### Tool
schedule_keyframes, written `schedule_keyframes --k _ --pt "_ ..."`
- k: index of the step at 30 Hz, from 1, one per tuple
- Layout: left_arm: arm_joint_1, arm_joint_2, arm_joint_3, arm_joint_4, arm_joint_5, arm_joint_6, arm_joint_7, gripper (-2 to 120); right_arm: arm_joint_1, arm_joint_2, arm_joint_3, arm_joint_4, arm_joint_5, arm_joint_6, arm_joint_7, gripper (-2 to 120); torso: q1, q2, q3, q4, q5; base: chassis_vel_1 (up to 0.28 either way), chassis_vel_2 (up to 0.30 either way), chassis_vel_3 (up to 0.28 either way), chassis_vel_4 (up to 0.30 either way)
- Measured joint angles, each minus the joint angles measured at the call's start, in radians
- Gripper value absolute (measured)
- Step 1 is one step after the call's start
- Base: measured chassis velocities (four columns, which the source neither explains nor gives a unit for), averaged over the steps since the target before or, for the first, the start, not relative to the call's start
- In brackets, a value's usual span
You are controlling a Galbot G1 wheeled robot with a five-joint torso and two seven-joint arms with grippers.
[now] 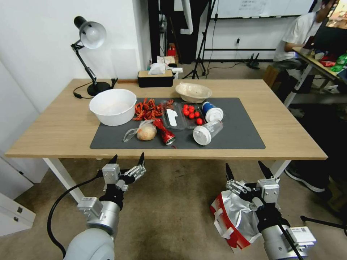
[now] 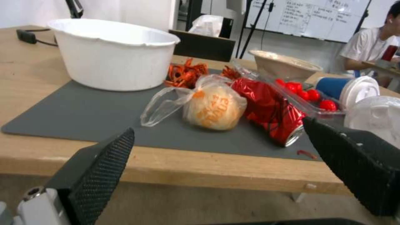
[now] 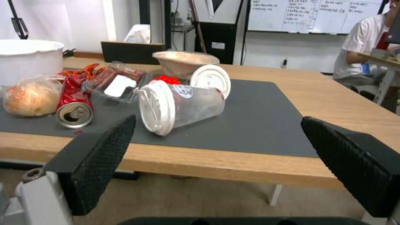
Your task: Pick up the food delivery bag from the floor and place it on the table.
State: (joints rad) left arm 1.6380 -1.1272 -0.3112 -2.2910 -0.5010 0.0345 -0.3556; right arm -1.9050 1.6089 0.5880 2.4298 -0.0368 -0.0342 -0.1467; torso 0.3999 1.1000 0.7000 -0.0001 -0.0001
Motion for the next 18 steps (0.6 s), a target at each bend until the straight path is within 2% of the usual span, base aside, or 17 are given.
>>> schedule_keyframes --k 9,11,13,18 --pt "0.01 -0.006 0.008 -0.007 -0.057 -0.007 -0.012 100 0.007 -0.001 -0.002 -0.014 -0.009 0.0 0.003 100 0.0 0.0 0.0 0.0001 0.0001 0.0 0.0 0.0 0.0" --pt "0.01 -0.01 0.008 0.002 -0.051 -0.018 -0.008 100 0.008 -0.001 -0.003 -0.019 -0.016 0.0 0.004 100 0.0 0.0 0.0 0.0001 0.0001 0.0 0.0 0.0 0.0" --pt "0.013 -0.006 0.007 0.031 -0.035 -0.062 0.012 100 0.008 -0.001 -0.003 -0.021 -0.02 0.0 0.006 100 0.0 0.0 0.0 0.0 -0.0001 0.0 0.0 0.0 0.0" --pt "0.013 -0.001 0.004 0.036 -0.048 -0.078 0.027 100 0.009 -0.001 -0.005 -0.026 -0.029 0.0 0.006 100 0.0 0.0 0.0 0.0001 0.0 0.0 0.0 0.0 0.0"
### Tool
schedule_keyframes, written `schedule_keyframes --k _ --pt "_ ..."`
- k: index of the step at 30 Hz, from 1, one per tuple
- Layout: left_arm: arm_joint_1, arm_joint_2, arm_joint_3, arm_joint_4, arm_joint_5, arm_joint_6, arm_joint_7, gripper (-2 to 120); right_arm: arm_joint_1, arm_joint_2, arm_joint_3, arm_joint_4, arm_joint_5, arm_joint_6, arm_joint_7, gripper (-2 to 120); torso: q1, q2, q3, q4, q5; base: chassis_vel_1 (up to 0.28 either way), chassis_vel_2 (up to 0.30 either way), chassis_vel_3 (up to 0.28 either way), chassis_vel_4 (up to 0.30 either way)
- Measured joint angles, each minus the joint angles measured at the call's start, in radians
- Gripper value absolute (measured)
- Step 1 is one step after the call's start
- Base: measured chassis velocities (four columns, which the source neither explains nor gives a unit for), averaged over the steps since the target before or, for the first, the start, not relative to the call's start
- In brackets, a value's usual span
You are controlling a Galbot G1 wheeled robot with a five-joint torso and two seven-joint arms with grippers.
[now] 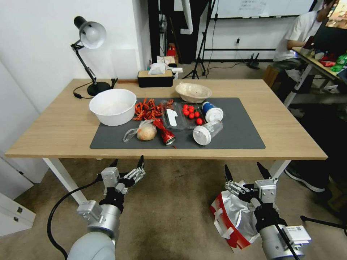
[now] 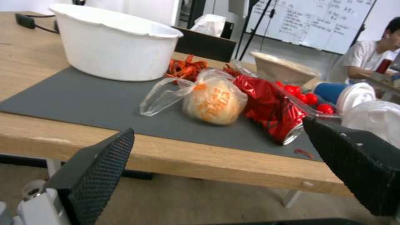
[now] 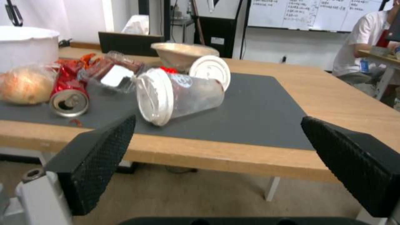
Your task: Pick up the food delivery bag from the floor and place it on the table.
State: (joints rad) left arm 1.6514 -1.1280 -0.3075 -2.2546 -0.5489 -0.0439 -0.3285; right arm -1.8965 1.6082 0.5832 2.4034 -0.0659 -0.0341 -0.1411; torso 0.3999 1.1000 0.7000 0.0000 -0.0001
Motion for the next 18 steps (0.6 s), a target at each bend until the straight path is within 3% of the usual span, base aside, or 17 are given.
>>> schedule_keyframes --k 18 --pt "-0.016 0.009 0.005 -0.008 -0.058 -0.01 -0.011 100 -0.004 0.0 -0.005 -0.01 -0.023 0.0 0.001 100 0.0 0.0 0.0 0.0 0.0001 0.0 0.0 0.0 0.0"
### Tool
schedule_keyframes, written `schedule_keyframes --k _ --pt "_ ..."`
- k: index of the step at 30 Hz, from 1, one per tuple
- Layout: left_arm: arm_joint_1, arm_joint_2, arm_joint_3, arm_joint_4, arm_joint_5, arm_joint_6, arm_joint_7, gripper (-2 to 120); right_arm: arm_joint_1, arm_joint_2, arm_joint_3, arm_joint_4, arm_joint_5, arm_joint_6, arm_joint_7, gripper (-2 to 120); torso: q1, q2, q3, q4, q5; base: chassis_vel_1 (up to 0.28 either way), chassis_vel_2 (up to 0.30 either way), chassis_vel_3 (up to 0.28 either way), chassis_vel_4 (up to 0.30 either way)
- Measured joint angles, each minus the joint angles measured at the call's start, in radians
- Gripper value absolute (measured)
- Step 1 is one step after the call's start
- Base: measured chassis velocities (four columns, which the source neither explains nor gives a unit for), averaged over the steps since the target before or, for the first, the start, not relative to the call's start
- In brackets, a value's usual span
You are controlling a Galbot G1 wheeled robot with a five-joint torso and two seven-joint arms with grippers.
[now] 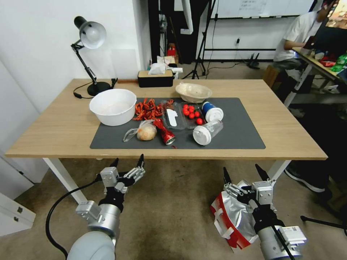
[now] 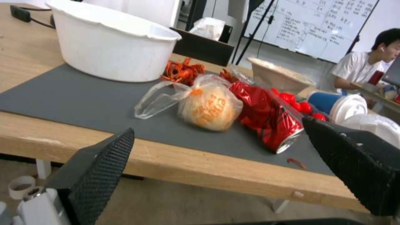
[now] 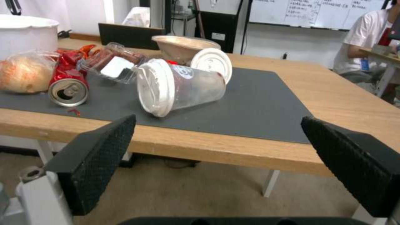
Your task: Pick up the food delivery bag from the floor and place it on the table.
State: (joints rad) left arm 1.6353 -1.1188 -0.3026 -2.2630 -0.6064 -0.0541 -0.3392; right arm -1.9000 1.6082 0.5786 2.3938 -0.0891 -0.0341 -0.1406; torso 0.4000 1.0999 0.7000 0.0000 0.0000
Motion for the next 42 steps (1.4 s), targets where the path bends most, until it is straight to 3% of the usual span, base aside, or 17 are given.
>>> schedule_keyframes --k 8,42 --pt "-0.006 0.0 -0.002 -0.011 -0.007 -0.014 0.012 100 0.0 0.0 0.0 0.0 0.0 0.0 0.0 100 -0.004 -0.008 -0.004 0.0 -0.0001 0.0 0.0 0.0 0.0" --pt "0.034 0.003 -0.005 -0.016 0.041 -0.013 0.026 100 -0.001 0.0 -0.001 0.009 0.004 0.0 -0.003 100 -0.083 -0.188 -0.106 0.0 0.0 0.0 0.0 0.0 0.0"
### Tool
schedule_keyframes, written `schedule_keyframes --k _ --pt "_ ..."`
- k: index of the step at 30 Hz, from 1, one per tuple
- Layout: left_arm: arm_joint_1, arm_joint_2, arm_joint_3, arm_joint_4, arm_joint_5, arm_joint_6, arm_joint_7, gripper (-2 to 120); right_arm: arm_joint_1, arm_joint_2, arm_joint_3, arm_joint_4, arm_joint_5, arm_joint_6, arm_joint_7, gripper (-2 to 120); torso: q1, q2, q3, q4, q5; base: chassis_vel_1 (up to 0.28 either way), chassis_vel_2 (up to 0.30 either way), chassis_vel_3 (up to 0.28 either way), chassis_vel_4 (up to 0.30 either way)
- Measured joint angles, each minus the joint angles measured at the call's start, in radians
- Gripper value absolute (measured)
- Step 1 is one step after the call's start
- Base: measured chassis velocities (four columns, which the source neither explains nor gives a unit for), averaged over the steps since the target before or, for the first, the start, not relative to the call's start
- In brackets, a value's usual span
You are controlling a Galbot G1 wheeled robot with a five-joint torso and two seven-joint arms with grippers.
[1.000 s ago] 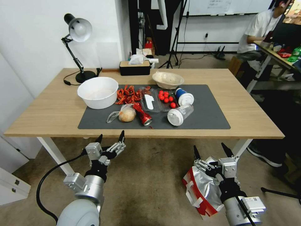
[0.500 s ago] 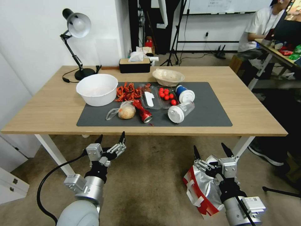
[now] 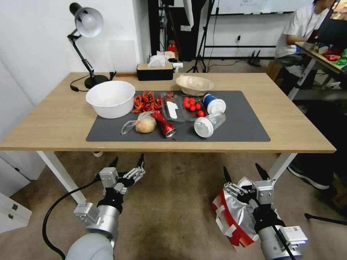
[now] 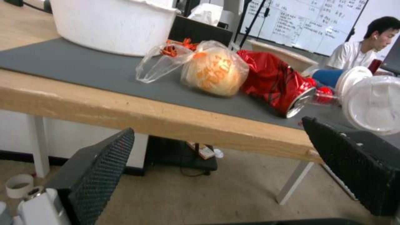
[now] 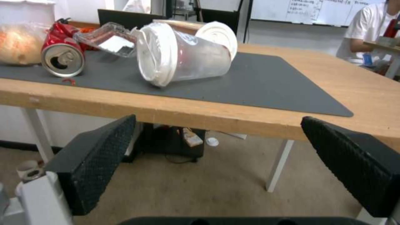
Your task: Pick up the food delivery bag from the floor and place it on the table.
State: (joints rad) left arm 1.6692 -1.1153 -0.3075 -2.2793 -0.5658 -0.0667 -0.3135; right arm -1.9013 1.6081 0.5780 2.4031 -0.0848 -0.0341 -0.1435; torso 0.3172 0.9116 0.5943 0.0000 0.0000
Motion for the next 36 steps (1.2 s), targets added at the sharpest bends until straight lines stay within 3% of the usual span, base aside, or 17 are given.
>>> schedule_keyframes --k 36 --pt "0.011 -0.006 0.002 0.034 0.026 -0.028 0.0 100 -0.005 0.0 0.019 0.002 0.059 0.0 -0.014 100 -0.068 -0.162 -0.094 0.0 -0.0001 0.0 0.0 0.0 0.0"
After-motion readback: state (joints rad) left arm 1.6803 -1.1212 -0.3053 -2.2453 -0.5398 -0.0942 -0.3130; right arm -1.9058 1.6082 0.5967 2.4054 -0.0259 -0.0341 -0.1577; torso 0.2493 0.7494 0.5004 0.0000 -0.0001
